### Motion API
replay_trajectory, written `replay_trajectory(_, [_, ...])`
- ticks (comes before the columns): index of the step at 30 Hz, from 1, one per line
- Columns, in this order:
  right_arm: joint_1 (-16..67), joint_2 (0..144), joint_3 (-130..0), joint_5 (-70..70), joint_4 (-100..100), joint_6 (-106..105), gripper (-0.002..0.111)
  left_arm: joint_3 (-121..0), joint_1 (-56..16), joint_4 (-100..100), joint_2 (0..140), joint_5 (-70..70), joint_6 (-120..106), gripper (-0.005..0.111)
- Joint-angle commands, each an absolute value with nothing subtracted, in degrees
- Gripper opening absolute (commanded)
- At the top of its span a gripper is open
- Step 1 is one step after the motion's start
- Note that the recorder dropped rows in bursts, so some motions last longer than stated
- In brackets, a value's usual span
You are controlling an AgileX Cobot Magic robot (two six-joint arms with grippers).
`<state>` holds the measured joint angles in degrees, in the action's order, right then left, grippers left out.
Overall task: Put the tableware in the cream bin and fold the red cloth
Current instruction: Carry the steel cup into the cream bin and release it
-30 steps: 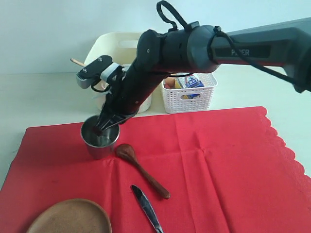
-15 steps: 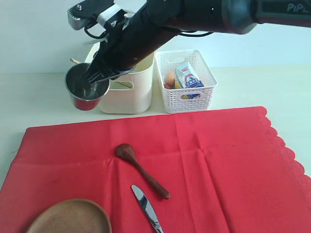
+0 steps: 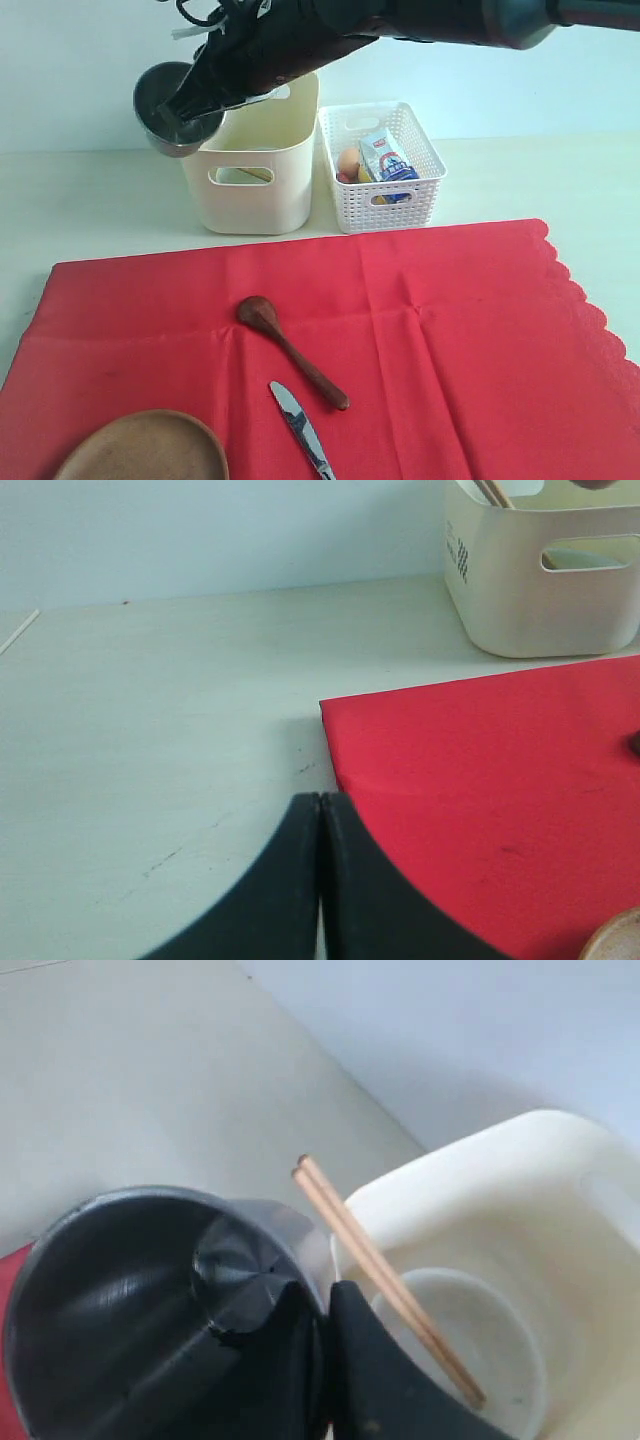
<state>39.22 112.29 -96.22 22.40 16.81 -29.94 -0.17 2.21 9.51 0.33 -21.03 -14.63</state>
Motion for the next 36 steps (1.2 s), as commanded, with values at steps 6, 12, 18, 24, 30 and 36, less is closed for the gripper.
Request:
replay_trajectory(6, [36.4, 111.9, -96.4, 13.5, 11.5, -29.0, 0.000, 0.0, 2.1, 9.3, 0.0, -20.6, -14.6, 0.000])
replay_trajectory(12, [31.4, 113.2, -96.4, 13.5, 11.7, -22.9, 0.000, 0.0, 2.1, 9.3, 0.0, -20.6, -14.6, 0.000])
replay_trajectory(18, [28.2, 117.6, -96.4, 12.1, 15.2, -22.3, 0.000, 0.0, 2.1, 9.3, 0.0, -20.6, -14.6, 0.000])
replay_trajectory(24, [28.0, 121.8, -96.4, 5.5, 16.4, -22.4, 0.000, 0.0, 2.1, 9.3, 0.0, -20.6, -14.6, 0.000])
replay_trajectory(30, [28.0, 124.8, -96.4, 2.9, 16.0, -22.9, 0.002, 0.0, 2.1, 9.3, 0.0, -20.6, -14.6, 0.000])
replay_trajectory(36, [28.0, 126.1, -96.4, 3.1, 16.0, -24.1, 0.028, 0.0, 2.1, 9.3, 0.0, -20.6, -14.6, 0.000])
